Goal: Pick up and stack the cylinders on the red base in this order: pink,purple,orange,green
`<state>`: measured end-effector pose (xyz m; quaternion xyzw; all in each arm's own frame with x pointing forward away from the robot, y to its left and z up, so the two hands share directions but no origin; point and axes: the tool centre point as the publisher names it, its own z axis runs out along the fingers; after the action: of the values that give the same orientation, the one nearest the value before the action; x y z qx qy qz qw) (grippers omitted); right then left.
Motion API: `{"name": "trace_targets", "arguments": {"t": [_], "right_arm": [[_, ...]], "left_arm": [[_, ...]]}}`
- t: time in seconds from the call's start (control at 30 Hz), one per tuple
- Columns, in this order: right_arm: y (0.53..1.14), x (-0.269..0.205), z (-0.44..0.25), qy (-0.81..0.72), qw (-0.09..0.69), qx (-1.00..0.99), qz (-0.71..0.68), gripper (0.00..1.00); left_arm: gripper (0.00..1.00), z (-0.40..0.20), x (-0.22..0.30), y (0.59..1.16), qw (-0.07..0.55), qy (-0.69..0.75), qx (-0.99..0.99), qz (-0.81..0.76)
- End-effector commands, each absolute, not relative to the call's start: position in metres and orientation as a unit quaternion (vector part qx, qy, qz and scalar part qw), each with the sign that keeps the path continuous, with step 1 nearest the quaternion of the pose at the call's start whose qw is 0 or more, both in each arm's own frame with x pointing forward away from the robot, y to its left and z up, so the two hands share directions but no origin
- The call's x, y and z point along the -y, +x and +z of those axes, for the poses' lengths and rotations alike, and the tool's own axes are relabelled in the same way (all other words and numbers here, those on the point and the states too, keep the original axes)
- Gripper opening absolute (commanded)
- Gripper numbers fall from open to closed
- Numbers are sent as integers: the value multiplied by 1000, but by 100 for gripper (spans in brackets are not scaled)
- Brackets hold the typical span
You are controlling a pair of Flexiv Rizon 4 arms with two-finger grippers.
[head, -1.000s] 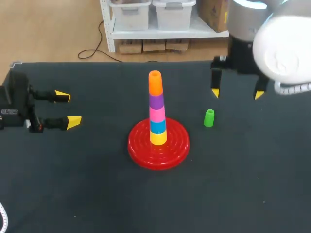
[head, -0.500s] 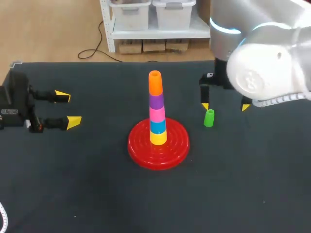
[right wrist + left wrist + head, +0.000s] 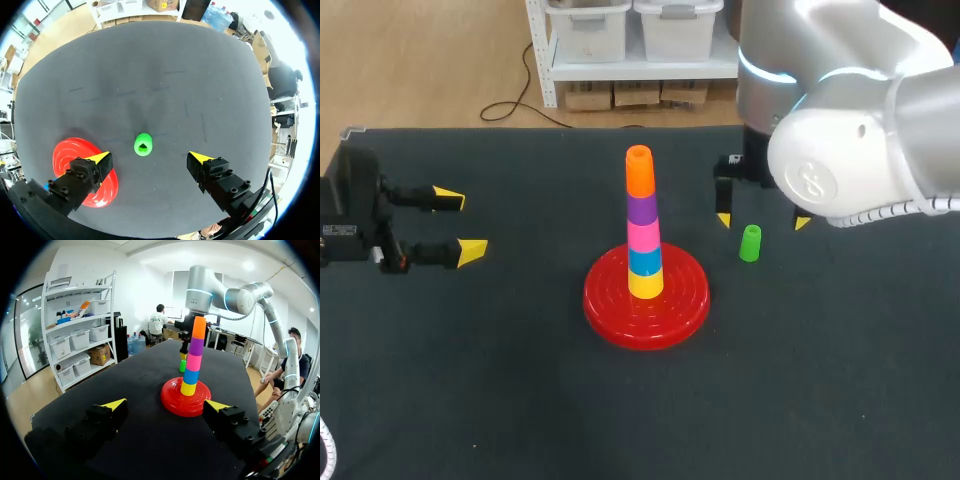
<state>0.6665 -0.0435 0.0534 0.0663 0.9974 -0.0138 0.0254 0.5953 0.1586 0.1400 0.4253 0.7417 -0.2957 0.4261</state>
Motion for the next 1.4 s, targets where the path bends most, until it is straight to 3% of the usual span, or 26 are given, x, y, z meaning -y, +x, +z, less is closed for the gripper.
{"name": "trace_targets", "arguments": {"t": [0.03,0.13,0.27,0.37,0.6,0.87,1.4], "right_arm": [[669,43,47,66,25,-997,-14,100],[672,42,43,65,24,-997,-14,100],[678,40,39,66,21,-997,-16,79],[682,38,35,68,20,-997,-14,71],[685,35,31,68,18,-997,-13,65],[685,32,28,66,14,-998,-11,49],[681,32,26,65,7,-998,-13,44]], "left_arm": [[100,137,-158,595,431,424,-740,-295],[100,137,-158,595,431,424,-740,-295],[100,137,-158,595,431,424,-740,-295],[100,137,-158,595,431,424,-740,-295],[100,137,-158,595,431,424,-740,-295],[100,137,-158,595,431,424,-740,-295],[100,137,-158,595,431,424,-740,-295]]}}
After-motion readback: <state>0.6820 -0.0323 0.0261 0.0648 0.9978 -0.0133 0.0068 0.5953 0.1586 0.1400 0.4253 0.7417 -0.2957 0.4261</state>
